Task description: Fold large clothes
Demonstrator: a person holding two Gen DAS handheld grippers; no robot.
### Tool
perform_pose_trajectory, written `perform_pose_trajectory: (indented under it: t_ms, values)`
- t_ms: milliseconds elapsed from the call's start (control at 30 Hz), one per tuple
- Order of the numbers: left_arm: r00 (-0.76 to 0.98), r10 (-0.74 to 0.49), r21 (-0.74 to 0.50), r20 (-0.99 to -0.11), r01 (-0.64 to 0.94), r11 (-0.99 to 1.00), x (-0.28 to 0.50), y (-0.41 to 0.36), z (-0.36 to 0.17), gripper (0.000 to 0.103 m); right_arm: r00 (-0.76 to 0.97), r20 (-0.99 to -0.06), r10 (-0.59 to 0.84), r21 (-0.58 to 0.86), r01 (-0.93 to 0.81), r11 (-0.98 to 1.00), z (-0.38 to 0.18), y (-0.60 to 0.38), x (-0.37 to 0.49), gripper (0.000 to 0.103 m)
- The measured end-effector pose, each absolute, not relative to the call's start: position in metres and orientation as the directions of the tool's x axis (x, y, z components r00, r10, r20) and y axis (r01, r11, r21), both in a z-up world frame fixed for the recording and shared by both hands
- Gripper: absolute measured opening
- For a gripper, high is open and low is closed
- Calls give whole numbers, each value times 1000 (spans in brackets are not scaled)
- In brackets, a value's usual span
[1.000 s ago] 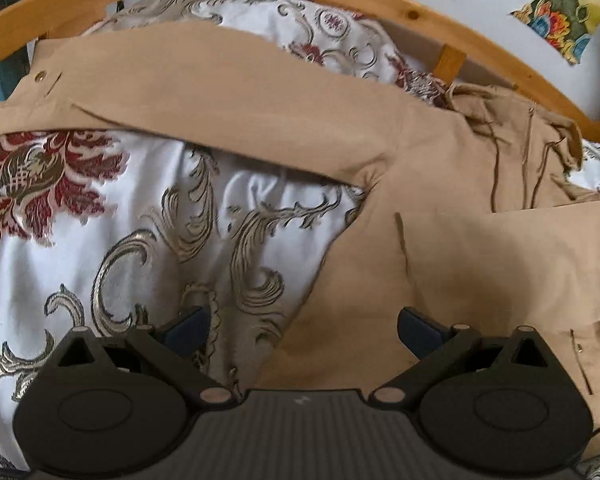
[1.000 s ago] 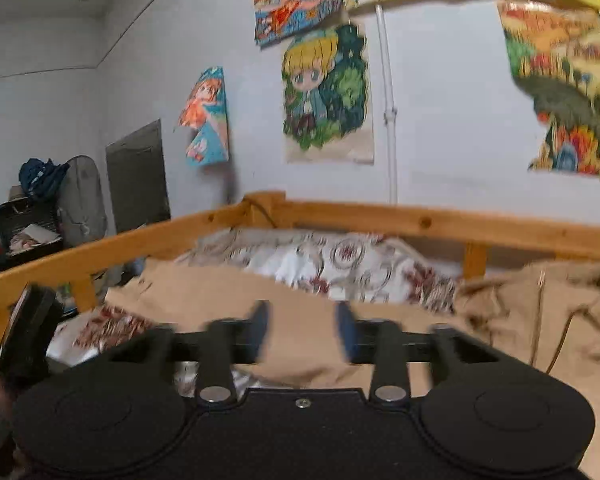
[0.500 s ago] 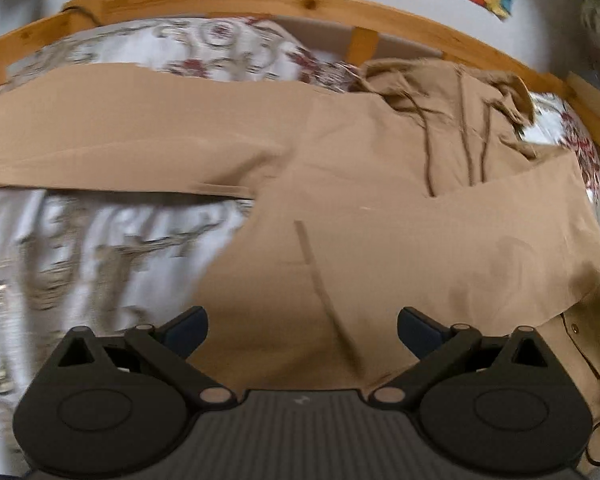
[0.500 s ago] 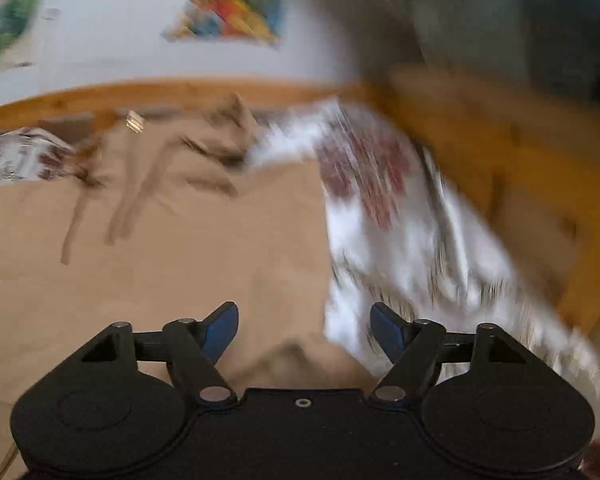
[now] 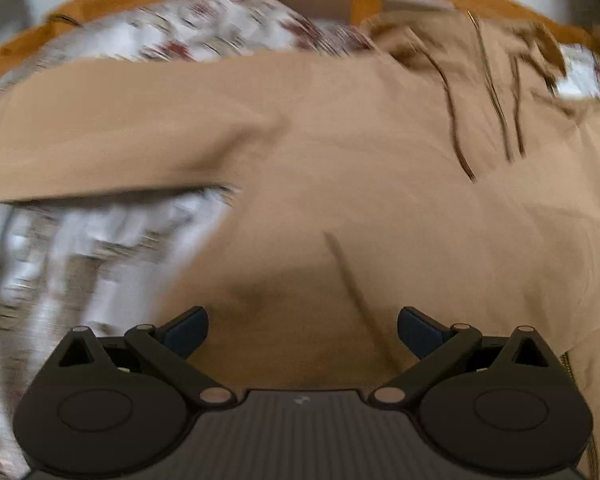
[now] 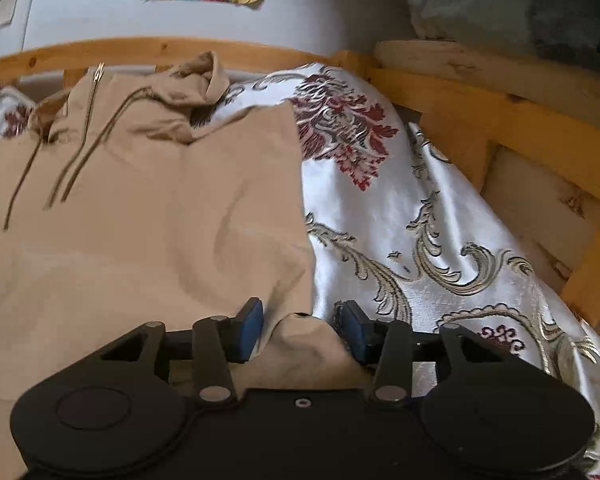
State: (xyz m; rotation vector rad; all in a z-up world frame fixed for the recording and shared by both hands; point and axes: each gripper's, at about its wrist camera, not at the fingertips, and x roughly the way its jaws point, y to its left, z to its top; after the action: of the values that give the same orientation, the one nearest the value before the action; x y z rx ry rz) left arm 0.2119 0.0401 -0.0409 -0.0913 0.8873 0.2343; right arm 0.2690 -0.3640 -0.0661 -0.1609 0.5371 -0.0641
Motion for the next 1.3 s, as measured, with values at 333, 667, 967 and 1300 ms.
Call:
perform_pose_trajectory:
  t_ms: [333,667,967,1300]
  values:
    - [499,639,141,-586,-714,686,139,204,25,102,949,-315,6,-198,-71,978,-33,-335,239,100]
    - [482,600,-337,-639,-876,345,124,311,33,75,940,-333,79,-244,-166,955,-43,-312,228,102]
    - [498,693,-371,-522,-864,341,121,291,53,0,938,-334,94,-245,-183,952,-44,-305,225,102]
    - [901,422,-183,-103,-434,882,155,126,180,0,955,-270,127,-188,-181,965,-20,-308,215,102]
